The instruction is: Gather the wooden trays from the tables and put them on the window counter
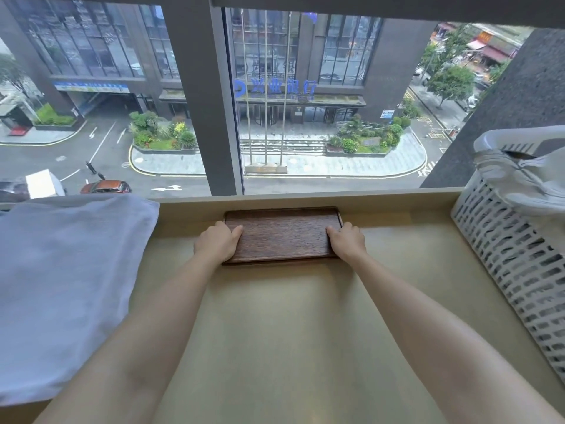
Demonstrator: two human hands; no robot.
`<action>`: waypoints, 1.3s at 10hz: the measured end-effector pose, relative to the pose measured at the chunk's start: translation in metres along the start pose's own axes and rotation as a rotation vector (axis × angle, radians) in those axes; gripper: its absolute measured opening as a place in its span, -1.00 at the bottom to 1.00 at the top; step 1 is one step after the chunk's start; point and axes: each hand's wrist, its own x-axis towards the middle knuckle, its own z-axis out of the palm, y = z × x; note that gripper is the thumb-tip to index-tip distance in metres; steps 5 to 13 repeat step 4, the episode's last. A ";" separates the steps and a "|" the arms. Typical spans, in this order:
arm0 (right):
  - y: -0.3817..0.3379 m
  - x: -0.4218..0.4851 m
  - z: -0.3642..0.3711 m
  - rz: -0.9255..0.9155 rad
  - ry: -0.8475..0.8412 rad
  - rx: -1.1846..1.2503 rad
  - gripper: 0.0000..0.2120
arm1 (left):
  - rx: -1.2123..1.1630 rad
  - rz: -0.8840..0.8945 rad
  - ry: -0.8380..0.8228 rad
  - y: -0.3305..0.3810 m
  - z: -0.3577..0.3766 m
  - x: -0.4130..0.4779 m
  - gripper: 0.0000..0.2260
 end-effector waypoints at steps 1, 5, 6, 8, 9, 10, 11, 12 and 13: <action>-0.004 -0.003 -0.001 0.017 -0.003 0.045 -0.48 | 0.098 0.073 0.019 -0.004 -0.009 -0.007 -0.49; -0.038 -0.034 -0.057 -0.190 0.046 0.097 -0.39 | 0.312 0.230 0.290 0.002 -0.073 -0.033 -0.59; -0.038 -0.034 -0.057 -0.190 0.046 0.097 -0.39 | 0.312 0.230 0.290 0.002 -0.073 -0.033 -0.59; -0.038 -0.034 -0.057 -0.190 0.046 0.097 -0.39 | 0.312 0.230 0.290 0.002 -0.073 -0.033 -0.59; -0.038 -0.034 -0.057 -0.190 0.046 0.097 -0.39 | 0.312 0.230 0.290 0.002 -0.073 -0.033 -0.59; -0.038 -0.034 -0.057 -0.190 0.046 0.097 -0.39 | 0.312 0.230 0.290 0.002 -0.073 -0.033 -0.59; -0.038 -0.034 -0.057 -0.190 0.046 0.097 -0.39 | 0.312 0.230 0.290 0.002 -0.073 -0.033 -0.59; -0.038 -0.034 -0.057 -0.190 0.046 0.097 -0.39 | 0.312 0.230 0.290 0.002 -0.073 -0.033 -0.59; -0.038 -0.034 -0.057 -0.190 0.046 0.097 -0.39 | 0.312 0.230 0.290 0.002 -0.073 -0.033 -0.59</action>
